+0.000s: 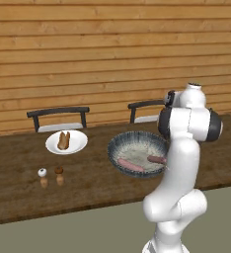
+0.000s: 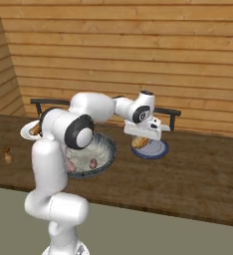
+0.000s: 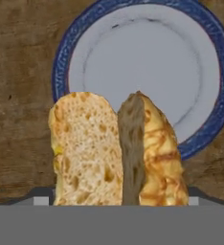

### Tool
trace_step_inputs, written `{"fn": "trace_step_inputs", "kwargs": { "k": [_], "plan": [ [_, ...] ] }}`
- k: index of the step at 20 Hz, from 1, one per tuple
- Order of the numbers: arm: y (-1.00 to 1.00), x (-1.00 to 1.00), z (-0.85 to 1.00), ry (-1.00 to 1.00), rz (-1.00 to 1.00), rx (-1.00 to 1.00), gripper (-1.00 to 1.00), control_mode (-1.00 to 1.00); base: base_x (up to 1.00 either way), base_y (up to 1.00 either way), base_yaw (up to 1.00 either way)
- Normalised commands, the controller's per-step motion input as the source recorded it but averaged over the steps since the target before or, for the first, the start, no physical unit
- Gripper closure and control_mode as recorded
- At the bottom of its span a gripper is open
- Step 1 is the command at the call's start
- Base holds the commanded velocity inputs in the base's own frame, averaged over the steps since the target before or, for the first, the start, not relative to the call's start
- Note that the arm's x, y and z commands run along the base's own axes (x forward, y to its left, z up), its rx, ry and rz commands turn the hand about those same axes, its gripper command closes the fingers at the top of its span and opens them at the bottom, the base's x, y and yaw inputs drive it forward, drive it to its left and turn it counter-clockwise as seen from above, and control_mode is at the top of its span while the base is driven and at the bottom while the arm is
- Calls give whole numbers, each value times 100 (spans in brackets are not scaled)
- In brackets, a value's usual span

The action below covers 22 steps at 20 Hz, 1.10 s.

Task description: Place one bun and one sausage from the bowl on each plate.

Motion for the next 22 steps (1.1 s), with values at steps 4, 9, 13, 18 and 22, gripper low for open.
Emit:
{"fn": "trace_step_inputs", "kwargs": {
  "k": [4, 9, 13, 18, 22],
  "plan": [
    [-30, 87, -49, 24, 6, 11, 100, -100, 0, 0, 0],
    [-16, 16, -21, 8, 8, 6, 100, -100, 0, 0, 0],
    [0, 0, -16, 10, 4, 0, 100, -100, 0, 0, 0],
    [18, -67, -40, -8, 2, 0, 100, -100, 0, 0, 0],
    [38, -4, -28, 0, 0, 0, -100, -100, 0, 0, 0]
  ]
}}
